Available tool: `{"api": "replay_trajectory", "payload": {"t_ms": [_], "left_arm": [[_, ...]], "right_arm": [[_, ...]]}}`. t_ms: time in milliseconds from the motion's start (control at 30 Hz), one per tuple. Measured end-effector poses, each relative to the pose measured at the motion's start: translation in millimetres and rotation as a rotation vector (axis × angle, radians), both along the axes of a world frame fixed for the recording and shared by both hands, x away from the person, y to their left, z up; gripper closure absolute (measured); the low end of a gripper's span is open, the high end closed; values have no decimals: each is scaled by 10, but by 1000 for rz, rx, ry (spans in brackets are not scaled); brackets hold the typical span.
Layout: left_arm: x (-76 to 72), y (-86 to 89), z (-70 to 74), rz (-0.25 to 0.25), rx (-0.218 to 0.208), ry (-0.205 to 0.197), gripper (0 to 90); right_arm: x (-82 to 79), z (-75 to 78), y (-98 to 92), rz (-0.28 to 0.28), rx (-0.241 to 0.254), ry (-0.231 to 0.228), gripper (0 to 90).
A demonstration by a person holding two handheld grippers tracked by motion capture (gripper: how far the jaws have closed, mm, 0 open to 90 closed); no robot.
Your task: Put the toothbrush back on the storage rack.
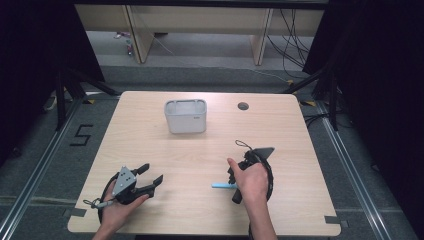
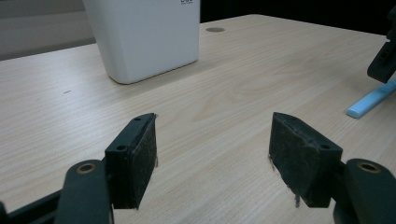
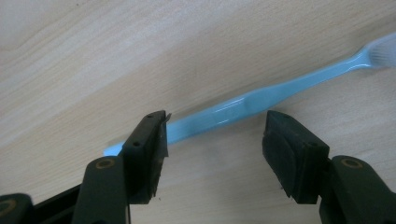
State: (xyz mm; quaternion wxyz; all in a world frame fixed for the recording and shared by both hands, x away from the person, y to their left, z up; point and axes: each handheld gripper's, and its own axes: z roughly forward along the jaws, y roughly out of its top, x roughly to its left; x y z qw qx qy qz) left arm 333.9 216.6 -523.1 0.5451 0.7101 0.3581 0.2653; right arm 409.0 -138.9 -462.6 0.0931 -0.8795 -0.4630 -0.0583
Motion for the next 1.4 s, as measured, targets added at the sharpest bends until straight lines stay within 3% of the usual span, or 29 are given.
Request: {"api": "replay_trajectory", "payload": {"t_ms": [100, 167, 300, 400, 467, 533, 767, 833, 900, 967, 1033, 1100, 1133, 1267, 1300, 1333, 1400], "left_arm": [[0, 2, -1, -1, -3, -1, 318], [-8, 11, 6, -1, 0, 8, 317], [-11, 13, 6, -5, 1, 6, 317], [-13, 11, 5, -10, -1, 4, 317], [-15, 9, 5, -11, -1, 4, 316], [-15, 8, 5, -13, -4, 6, 315], [-7, 3, 0, -19, -14, 1, 312], [-6, 4, -1, -23, -17, 1, 312], [-7, 5, -1, -25, -19, 2, 312], [-10, 0, 0, -24, -18, 4, 311], [-15, -5, -1, -27, -23, 2, 310], [-12, -4, 0, -28, -20, 6, 309], [-8, -4, -2, -31, -24, 5, 309], [-7, 0, -2, -31, -25, 6, 309], [-7, 0, -2, -31, -24, 6, 308], [-8, -2, -2, -32, -24, 6, 308], [-8, -4, -2, -33, -24, 5, 308]], "right_arm": [[16, 1, 9, -10, -10, 5, 408], [41, -12, 9, -46, -15, 20, 410], [36, -48, 4, -39, -19, 9, 408], [42, -44, 5, -50, -19, 34, 407], [53, -61, 3, -83, -19, 9, 407], [54, -64, -9, -65, -40, -16, 407], [59, -65, -3, -57, -49, -3, 427], [14, -60, -28, 4, -46, 34, 441], [1, -75, -36, 24, -63, 35, 445], [31, -103, -14, -33, -37, 45, 440], [24, -117, -27, -7, -42, 32, 441], [24, -120, -36, 15, -63, 56, 440], [36, -114, -40, 18, -48, 49, 439], [75, -116, -29, -21, -42, 45, 437], [74, -122, -38, 3, -55, 36, 437], [90, -128, -16, -27, -55, 39, 440], [98, -117, -26, 5, -61, 51, 443]]}}
